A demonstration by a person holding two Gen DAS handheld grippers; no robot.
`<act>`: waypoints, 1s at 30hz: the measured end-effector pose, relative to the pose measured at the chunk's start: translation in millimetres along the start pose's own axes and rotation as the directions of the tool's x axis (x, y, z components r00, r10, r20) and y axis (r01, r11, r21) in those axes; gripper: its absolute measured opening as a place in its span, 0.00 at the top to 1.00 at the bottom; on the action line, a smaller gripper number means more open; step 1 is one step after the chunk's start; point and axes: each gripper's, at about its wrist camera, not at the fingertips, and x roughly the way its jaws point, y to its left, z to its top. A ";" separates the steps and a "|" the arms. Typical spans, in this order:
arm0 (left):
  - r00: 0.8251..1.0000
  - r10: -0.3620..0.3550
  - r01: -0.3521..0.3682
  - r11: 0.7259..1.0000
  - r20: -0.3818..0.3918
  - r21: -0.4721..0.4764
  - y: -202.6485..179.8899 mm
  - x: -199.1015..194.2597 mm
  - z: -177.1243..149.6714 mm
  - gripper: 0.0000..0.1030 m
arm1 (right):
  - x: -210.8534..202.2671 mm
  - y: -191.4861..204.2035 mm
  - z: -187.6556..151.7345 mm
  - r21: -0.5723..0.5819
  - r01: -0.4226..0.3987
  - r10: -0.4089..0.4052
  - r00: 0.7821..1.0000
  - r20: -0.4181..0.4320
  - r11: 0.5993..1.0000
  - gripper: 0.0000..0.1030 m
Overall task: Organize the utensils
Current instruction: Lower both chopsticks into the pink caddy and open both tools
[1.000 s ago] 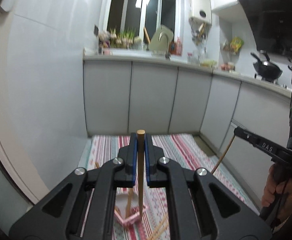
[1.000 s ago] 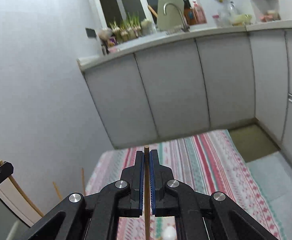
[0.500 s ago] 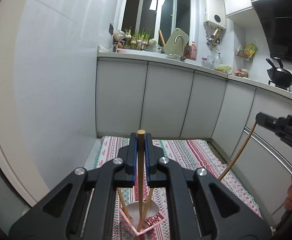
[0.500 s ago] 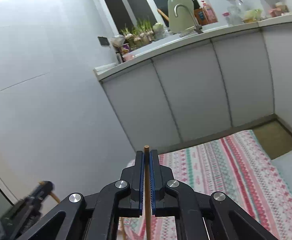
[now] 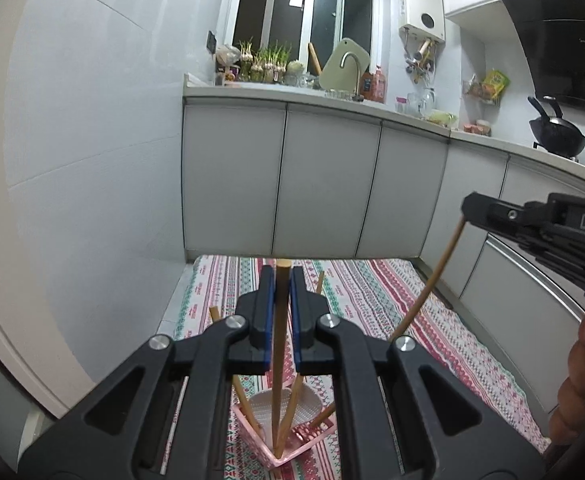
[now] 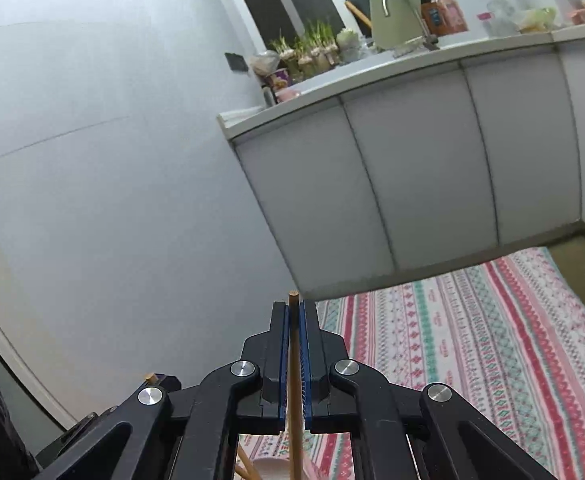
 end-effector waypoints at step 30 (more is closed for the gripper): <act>0.986 -0.046 0.028 0.993 -0.161 -0.112 15.2 18.4 -4.8 0.86 | 76.9 -1.1 -49.7 -0.035 -0.025 0.017 0.974 -0.224 0.999 0.93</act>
